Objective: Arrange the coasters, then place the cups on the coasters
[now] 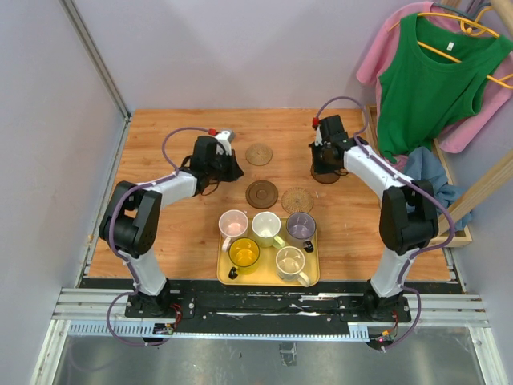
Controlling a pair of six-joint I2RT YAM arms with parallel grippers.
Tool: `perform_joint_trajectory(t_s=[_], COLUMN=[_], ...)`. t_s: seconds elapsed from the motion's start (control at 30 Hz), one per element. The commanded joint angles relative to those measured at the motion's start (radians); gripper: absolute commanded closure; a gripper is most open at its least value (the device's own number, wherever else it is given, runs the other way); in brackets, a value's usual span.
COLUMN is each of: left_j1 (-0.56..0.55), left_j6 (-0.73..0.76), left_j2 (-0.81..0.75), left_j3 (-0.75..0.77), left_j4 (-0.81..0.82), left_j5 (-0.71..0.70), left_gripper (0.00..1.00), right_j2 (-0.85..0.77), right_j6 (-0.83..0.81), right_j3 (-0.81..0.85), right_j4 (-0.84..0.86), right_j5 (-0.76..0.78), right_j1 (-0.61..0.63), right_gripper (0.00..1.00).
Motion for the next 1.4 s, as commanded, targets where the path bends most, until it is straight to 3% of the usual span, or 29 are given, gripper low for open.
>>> perform_joint_trajectory(t_s=[0.0,0.23,0.77,0.97,1.37], left_j1=[-0.087,-0.170,-0.187,-0.179,-0.045], left_j6=[0.045,0.052,-0.008,-0.029,-0.107], left_j2=[-0.008,0.030,0.172,0.246,0.300], left_j3=[-0.033,-0.016,0.035,0.125,0.213], left_j4=[-0.009,-0.018,-0.031,-0.091,-0.097], left_j5=[0.074,0.076,0.069,-0.040,-0.033], left_gripper=[0.99,0.99,0.99,0.99,0.99], right_j2=[-0.007,0.031,0.165,0.294,0.474], right_j6=[0.000,0.018,0.048,0.041,0.014], right_j3=[-0.080,-0.119,-0.085,0.026,0.323], right_j4=[-0.008,0.000,-0.033,-0.091,-0.159], right_j5=[-0.009,-0.043,-0.076,-0.038,0.010], right_j1=[0.054,0.129,0.181,0.181,0.094], right_gripper=[0.99,0.99,0.99,0.99,0.99])
